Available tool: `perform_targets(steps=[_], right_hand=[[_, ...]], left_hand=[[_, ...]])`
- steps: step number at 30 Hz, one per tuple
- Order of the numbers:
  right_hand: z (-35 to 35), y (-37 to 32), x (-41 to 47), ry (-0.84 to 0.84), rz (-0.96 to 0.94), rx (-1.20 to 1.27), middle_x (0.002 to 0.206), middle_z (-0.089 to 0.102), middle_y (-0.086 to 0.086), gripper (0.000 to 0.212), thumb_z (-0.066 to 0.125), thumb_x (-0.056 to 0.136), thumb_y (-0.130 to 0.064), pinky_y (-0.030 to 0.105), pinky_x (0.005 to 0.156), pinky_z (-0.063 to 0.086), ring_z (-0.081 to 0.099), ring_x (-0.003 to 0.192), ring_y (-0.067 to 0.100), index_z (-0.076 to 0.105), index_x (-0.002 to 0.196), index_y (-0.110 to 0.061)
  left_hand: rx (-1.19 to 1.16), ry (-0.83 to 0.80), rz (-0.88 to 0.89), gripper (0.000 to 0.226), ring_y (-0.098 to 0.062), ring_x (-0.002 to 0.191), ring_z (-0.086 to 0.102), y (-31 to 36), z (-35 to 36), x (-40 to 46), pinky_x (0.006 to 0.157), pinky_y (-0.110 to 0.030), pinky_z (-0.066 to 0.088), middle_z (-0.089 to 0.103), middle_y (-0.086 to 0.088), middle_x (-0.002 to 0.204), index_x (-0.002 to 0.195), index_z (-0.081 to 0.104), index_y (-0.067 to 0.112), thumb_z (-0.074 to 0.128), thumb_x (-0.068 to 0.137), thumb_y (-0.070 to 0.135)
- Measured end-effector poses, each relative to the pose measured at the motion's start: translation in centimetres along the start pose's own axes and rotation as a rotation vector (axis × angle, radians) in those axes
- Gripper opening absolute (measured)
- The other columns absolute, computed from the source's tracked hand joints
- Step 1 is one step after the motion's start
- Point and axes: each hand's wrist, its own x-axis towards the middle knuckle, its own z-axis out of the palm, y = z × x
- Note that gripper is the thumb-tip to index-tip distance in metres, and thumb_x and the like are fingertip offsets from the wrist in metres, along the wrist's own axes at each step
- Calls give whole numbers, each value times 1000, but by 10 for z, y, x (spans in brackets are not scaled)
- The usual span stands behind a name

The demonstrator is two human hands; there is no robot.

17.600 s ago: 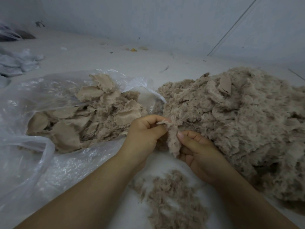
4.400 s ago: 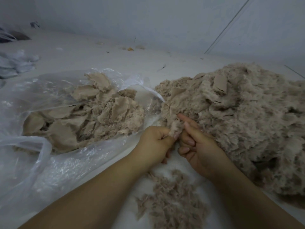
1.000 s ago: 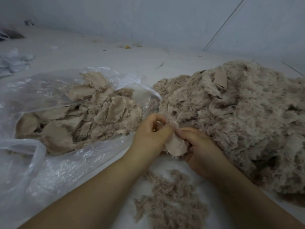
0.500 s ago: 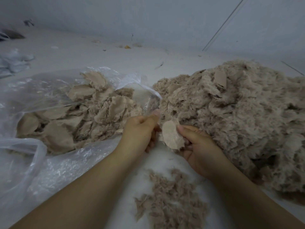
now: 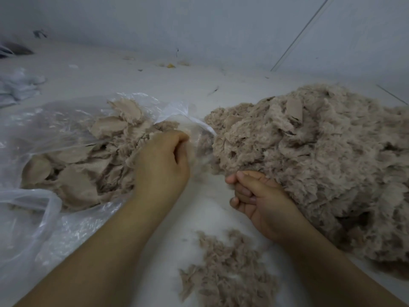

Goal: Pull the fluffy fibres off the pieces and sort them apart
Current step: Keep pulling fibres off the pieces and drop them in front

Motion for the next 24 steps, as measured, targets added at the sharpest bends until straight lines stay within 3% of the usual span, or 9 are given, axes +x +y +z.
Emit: perform_targets(steps=[2,4,6,8,12,16,18,21,24], right_hand=[[0,1,0,11,4,2,49,37,-5,21,58,83,-21,20,51,46,35,40,3,67,79,-4],[0,1,0,23,10,-10,49,37,-4,22,54,91,-17,20,51,46,37,40,3,67,80,-3],[-1,2,0,29,12,-21,49,37,-4,24,51,95,-15,20,51,46,39,40,3,66,82,-3],[0,1,0,31,13,-17,49,37,-4,24,50,96,-15,20,51,47,39,40,3,65,83,-2],[-1,1,0,16,12,-16,49,39,-5,23,50,96,-15,20,52,47,37,41,3,66,83,-3],[-2,2,0,2,2,-18,49,38,-6,24,50,96,-15,20,52,48,36,40,3,66,83,-4],[-2,2,0,-2,2,-15,49,38,-6,24,49,97,-15,21,52,48,37,40,2,66,83,-5],[-2,2,0,-9,0,-14,48,39,-6,24,50,96,-16,21,52,47,37,40,2,67,82,-5],[0,0,-2,-5,-1,-13,48,38,-6,20,53,91,-19,20,52,46,37,40,2,65,81,-6]], left_hand=[[424,-104,3,10,-28,69,50,-13,-8,8,54,-33,36,62,-10,85,83,61,10,54,84,4],[676,-258,-95,12,-33,79,53,-16,-10,9,57,-33,38,59,-15,97,90,61,8,56,80,4],[776,-372,-149,22,-37,97,55,-15,-10,7,69,-38,46,55,-18,109,102,62,4,57,81,8],[790,-344,-114,21,-38,98,55,-12,-9,6,69,-37,45,55,-19,107,99,64,3,57,79,7],[693,-204,42,7,-39,73,55,3,-8,3,53,-30,26,54,-22,78,66,58,-1,64,62,-4],[615,-179,187,12,-33,61,53,18,-1,-5,51,-27,22,51,-16,63,62,55,2,67,62,-2],[499,-229,189,5,-33,66,53,16,7,-12,51,-29,27,52,-12,70,71,61,3,58,74,6],[218,-331,135,18,-30,82,54,17,17,-17,63,-36,44,55,-12,90,98,69,5,58,85,4],[-63,-373,74,34,-21,108,50,30,25,-8,86,-15,38,54,-7,113,114,69,15,58,87,-2]])
